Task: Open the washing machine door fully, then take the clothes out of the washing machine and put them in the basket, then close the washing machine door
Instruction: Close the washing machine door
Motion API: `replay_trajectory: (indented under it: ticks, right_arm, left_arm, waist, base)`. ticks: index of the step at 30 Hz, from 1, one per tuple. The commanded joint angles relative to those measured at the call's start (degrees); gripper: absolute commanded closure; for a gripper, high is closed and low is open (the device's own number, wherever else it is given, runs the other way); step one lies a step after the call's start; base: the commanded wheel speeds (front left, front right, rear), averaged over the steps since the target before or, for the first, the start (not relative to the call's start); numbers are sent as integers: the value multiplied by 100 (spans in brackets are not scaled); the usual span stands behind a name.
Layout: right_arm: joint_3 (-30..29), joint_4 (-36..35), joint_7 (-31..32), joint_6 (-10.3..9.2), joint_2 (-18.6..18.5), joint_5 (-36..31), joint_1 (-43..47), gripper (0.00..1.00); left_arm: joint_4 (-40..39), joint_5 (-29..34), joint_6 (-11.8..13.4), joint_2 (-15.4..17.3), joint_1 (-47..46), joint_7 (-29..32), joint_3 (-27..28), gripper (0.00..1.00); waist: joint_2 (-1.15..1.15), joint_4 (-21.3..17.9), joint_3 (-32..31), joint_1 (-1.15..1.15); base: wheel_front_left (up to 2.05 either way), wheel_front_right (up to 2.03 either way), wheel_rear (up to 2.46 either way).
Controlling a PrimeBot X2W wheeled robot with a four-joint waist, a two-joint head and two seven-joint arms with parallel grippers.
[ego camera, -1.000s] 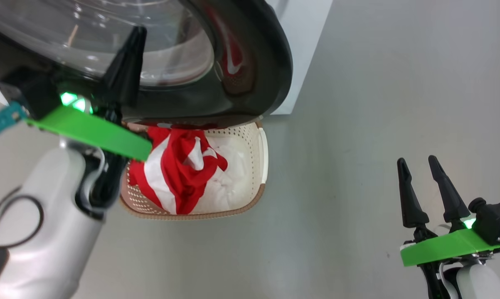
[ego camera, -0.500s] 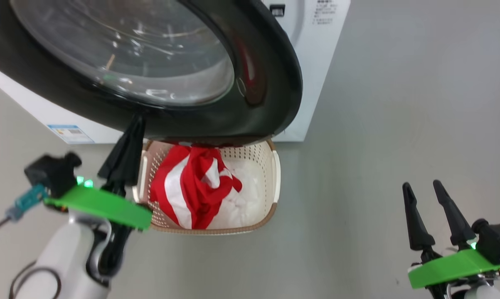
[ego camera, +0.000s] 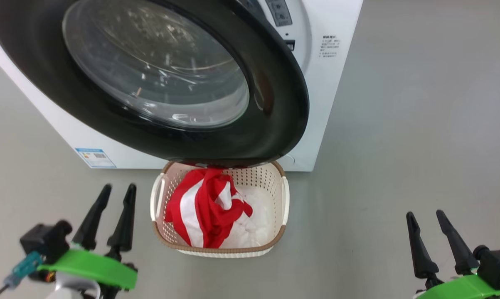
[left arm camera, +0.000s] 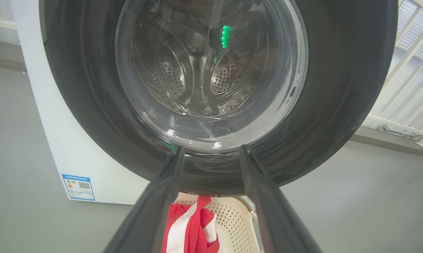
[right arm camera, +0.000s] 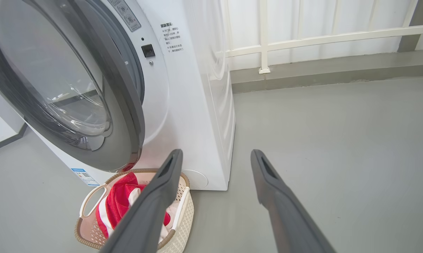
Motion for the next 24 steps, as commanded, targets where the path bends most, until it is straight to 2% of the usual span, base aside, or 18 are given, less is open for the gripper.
replay_trajectory:
  ticks: [1,5,14,24]
  right_arm:
    - [122,-112,-36,36,-114,-3,34,0]
    - [112,-120,-36,36,-123,9,120,0]
    - [20,-141,-36,36,-122,2,321,0]
    - [-79,-176,-36,36,-109,-2,496,0]
  left_arm:
    - [-176,146,-32,121,111,-28,357,11]
    - [-273,424,-32,68,441,-28,615,0]
    - [-551,998,-32,-168,1031,-28,1203,0]
    - [-796,1363,-32,-389,1466,-28,1525,0]
  waist:
    - [0,47,-132,0]
    - [0,63,-206,0]
    - [0,122,-358,0]
    - [0,137,-420,0]
  base:
    - [0,0,0]
    - [0,0,0]
    - [0,0,0]
    - [0,0,0]
